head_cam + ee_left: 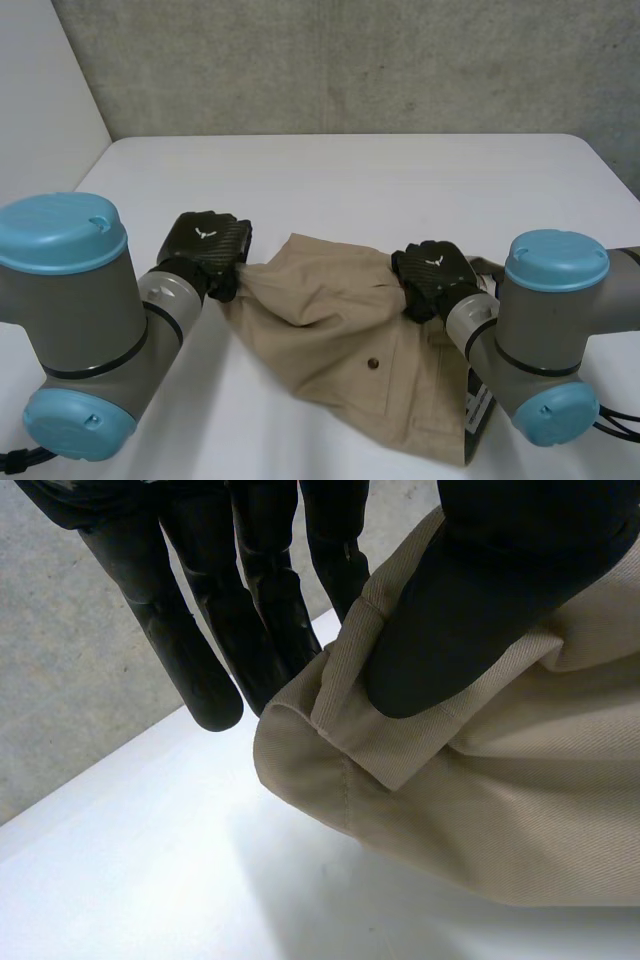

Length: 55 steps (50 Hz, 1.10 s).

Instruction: Fold the shorts.

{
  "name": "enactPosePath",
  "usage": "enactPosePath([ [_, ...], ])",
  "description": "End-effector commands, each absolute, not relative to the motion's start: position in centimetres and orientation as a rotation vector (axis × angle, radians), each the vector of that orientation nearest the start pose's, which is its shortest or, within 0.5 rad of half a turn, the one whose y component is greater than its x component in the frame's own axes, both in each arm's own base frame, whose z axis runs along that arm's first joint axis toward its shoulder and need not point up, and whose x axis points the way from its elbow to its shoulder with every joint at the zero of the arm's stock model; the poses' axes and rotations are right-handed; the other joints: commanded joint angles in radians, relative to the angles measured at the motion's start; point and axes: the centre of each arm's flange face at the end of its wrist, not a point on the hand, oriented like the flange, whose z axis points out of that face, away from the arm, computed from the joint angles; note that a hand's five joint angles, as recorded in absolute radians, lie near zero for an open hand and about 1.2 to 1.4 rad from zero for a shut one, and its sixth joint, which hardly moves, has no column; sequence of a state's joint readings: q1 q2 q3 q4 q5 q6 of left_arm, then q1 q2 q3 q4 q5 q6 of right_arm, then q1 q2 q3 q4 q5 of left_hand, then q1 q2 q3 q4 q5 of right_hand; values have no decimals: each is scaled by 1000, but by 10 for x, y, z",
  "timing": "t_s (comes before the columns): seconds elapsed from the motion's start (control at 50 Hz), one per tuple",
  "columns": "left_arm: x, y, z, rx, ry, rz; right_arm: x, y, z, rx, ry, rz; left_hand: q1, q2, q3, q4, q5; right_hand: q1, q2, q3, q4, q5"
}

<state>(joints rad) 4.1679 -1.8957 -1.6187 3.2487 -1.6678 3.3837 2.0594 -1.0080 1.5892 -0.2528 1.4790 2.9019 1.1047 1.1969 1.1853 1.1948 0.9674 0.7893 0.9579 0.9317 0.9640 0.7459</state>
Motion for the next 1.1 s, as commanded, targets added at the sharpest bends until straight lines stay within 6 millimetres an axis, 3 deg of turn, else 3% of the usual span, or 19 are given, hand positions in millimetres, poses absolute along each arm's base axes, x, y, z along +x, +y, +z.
enactPosePath([
  [0.02, -278, -231, 219, 864, 2373, -2038, 296, -271, 172, -816, 2115, -1800, 292, 199, 211, 201, 254, 607, 438, 465, 432, 476],
  [0.16, -260, -226, 287, 730, 2185, -2286, 283, -249, 267, -1029, 2049, -1964, 292, 199, 211, 201, 254, 607, 438, 465, 432, 476],
  [0.18, -255, -222, 308, 689, 2119, -2361, 281, -247, 275, -1070, 2056, -1970, 292, 199, 211, 201, 254, 607, 438, 465, 432, 476],
  [0.22, -252, -220, 319, 673, 2085, -2399, 276, -243, 291, -1143, 2069, -1985, 292, 199, 211, 201, 254, 607, 438, 465, 432, 476],
  [0.24, -244, -211, 344, 632, 2003, -2482, 273, -240, 300, -1185, 2073, -1998, 292, 199, 211, 201, 254, 607, 438, 465, 432, 476],
  [0.3, -238, -201, 362, 607, 1956, -2527, 268, -223, 340, -1301, 2027, -2059, 292, 199, 211, 201, 254, 607, 438, 465, 432, 476],
  [0.38, -233, -192, 370, 613, 1945, -2525, 258, -205, 374, -1346, 1985, -2113, 292, 199, 211, 201, 254, 607, 438, 465, 432, 476],
  [0.48, -226, -171, 373, 686, 1936, -2464, 254, -197, 382, -1399, 1975, -2116, 292, 199, 211, 201, 254, 607, 438, 465, 432, 476],
  [0.66, -223, -169, 373, 688, 1923, -2455, 256, -206, 383, -1470, 1935, -2208, 292, 199, 211, 201, 254, 607, 438, 465, 432, 476],
  [0.74, -224, -173, 366, 698, 1945, -2430, 264, -216, 365, -1508, 1945, -2163, 292, 199, 211, 201, 254, 607, 438, 465, 432, 476],
  [0.76, -224, -174, 363, 700, 1953, -2421, 268, -221, 349, -1548, 1979, -2091, 292, 199, 211, 201, 254, 607, 438, 465, 432, 476],
  [0.84, -232, -189, 345, 726, 1996, -2378, 275, -236, 323, -1630, 2020, -2009, 292, 199, 211, 201, 254, 607, 438, 465, 432, 476],
  [0.86, -244, -214, 324, 749, 2031, -2337, 279, -244, 314, -1671, 2024, -2004, 292, 199, 211, 201, 254, 607, 438, 465, 432, 476],
  [0.9, -253, -231, 315, 752, 2015, -2342, 285, -255, 312, -1679, 2000, -2047, 292, 199, 211, 201, 254, 607, 438, 465, 432, 476],
  [0.96, -271, -270, 326, 703, 1873, -2443, 298, -287, 324, -1587, 1902, -2288, 292, 199, 211, 201, 254, 607, 438, 465, 432, 476],
  [0.98, -275, -278, 332, 691, 1824, -2476, 303, -301, 339, -1489, 1827, -2464, 292, 199, 211, 201, 254, 607, 438, 465, 432, 476],
  [1.04, -286, -303, 368, 611, 1588, -2622, 308, -316, 373, -1287, 1646, -2766, 292, 199, 211, 201, 254, 607, 438, 465, 432, 476],
  [1.06, -287, -306, 380, 577, 1518, -2664, 310, -321, 398, -1140, 1480, -2951, 292, 199, 211, 201, 254, 607, 438, 465, 432, 476],
  [1.1, -285, -310, 419, 431, 1299, -2785, 311, -322, 422, -989, 1298, -3100, 292, 199, 211, 201, 254, 607, 438, 465, 432, 476],
])
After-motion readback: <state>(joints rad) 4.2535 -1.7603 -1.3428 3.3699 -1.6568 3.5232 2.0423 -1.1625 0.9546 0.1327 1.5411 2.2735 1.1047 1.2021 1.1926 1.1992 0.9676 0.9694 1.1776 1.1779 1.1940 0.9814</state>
